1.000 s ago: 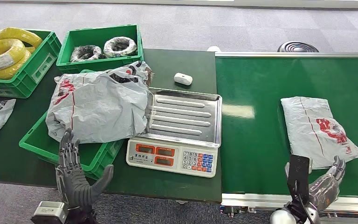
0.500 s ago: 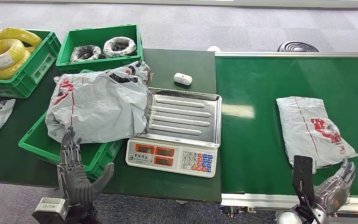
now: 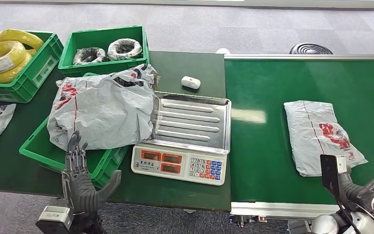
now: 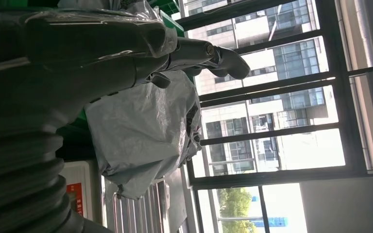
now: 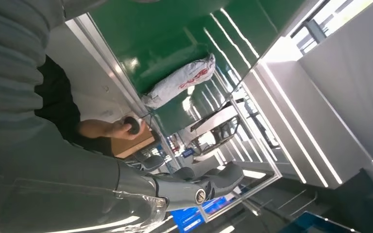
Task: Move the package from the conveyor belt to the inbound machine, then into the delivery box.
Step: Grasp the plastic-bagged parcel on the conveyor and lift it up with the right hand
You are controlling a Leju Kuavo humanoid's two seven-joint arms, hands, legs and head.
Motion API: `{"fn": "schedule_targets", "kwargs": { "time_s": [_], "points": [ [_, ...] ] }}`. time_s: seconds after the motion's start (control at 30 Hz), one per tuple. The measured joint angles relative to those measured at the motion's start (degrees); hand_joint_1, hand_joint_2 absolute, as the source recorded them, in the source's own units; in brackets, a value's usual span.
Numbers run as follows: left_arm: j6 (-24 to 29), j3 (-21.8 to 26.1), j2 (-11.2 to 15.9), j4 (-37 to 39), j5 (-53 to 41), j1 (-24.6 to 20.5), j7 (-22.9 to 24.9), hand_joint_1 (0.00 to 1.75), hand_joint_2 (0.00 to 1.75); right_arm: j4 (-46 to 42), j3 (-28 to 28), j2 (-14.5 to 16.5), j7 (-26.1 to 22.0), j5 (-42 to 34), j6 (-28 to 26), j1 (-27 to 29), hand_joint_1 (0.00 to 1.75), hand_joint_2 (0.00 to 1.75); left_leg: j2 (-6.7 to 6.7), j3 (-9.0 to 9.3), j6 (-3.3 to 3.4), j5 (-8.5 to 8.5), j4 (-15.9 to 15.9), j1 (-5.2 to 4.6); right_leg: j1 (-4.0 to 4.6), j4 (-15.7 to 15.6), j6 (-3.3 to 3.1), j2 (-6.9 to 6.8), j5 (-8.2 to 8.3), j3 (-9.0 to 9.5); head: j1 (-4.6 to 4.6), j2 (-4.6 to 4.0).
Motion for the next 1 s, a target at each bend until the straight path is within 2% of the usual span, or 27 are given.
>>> {"fn": "schedule_targets", "kwargs": {
  "time_s": [0.07, 0.13, 0.2, 0.3, 0.37, 0.63, 0.7, 0.83, 0.9, 1.0],
  "points": [
    [0.2, 0.0, -0.1, 0.0, -0.1, -0.2, 0.0, 0.00, 1.75, 1.0, -0.1, 0.1, 0.4, -1.8, 0.0, -1.6, 0.00, 1.75, 0.00, 0.00, 0.00, 0.00, 0.0, 0.01, 0.01, 0.0, 0.00, 0.00, 0.00, 0.02, 0.01, -0.01],
    [0.5, 0.1, -0.1, 0.0, -0.1, -0.3, 0.0, 0.00, 1.75, 2.1, 0.8, 0.5, -2.2, -7.0, 0.0, -2.6, 0.00, 1.75, 0.00, 0.01, 0.00, 0.01, 0.0, 0.01, 0.01, 0.0, 0.00, -0.01, 0.00, 0.04, 0.01, -0.01],
    [0.7, 0.3, -0.1, 0.0, -0.1, -0.3, 0.0, 0.00, 1.75, 2.6, 2.7, 1.6, -4.3, -8.5, 0.0, -2.9, 0.00, 1.75, 0.01, 0.03, -0.01, 0.01, 0.0, 0.01, 0.01, 0.0, 0.00, 0.00, 0.00, 0.02, 0.01, 0.00],
    [0.7, 0.5, -0.1, 0.0, -0.1, -0.4, 0.0, 0.00, 1.75, 1.8, 4.6, 3.9, 0.5, -0.7, 0.0, -2.7, 0.00, 1.75, -0.06, 0.05, -0.01, 0.01, 0.0, 0.02, 0.01, 0.0, 0.00, -0.04, -0.01, -0.01, -0.01, 0.00],
    [0.6, 0.6, -0.1, 0.0, -0.2, -0.4, 0.0, 0.00, 1.75, 1.0, 4.5, 4.6, 4.1, 1.5, 0.0, -2.6, 0.00, 1.75, -0.12, 0.03, -0.01, 0.01, 0.0, 0.02, 0.01, 0.0, 0.00, -0.09, -0.03, 0.00, -0.01, 0.00],
    [0.1, 0.7, -0.1, 0.0, 0.0, -0.2, 0.0, 0.00, 1.75, 1.2, 1.9, 3.0, 5.4, -1.0, 0.3, -3.2, 0.00, 1.75, -0.03, 0.02, 0.01, 0.00, 0.0, 0.00, -0.05, 0.0, 0.01, -0.01, -0.02, 0.03, -0.01, 0.00],
    [-0.1, 0.7, -0.1, 0.0, 0.0, -0.2, 0.0, 0.00, 1.75, 5.6, 0.6, 0.7, 7.7, -3.1, 3.8, -5.4, 0.00, 1.75, -0.02, 0.05, 0.02, 0.00, 0.0, -0.01, -0.04, 0.0, 0.01, 0.00, 0.01, 0.08, -0.01, 0.00],
    [-0.8, 0.7, 0.0, 0.2, 0.0, -0.7, 0.0, 0.00, 1.75, 20.9, -0.6, -7.4, 13.0, -6.6, 17.2, -12.4, 0.00, 1.75, -0.05, 0.06, 0.16, 0.11, 0.0, -0.06, -0.13, 0.0, 0.11, -0.02, 0.12, 0.09, 0.01, -0.01],
    [-1.1, 0.7, 0.1, 0.5, 0.0, -1.0, 0.0, 0.00, 1.75, 28.0, -0.7, -11.0, 13.9, -6.8, 18.6, -15.8, 0.00, 1.75, -0.18, 0.05, 0.22, 0.17, 0.0, -0.09, -0.17, 0.0, 0.15, -0.13, 0.15, 0.09, 0.01, -0.01],
    [-1.3, 0.7, 0.2, 0.9, -0.1, -1.2, 0.0, 0.00, 1.75, 35.4, -0.7, -14.6, 14.2, -7.2, 18.8, -19.5, 0.00, 1.75, -0.24, 0.03, 0.22, 0.18, 0.0, -0.09, -0.15, 0.0, 0.15, -0.19, 0.15, 0.08, -0.01, -0.01]
  ]
}}
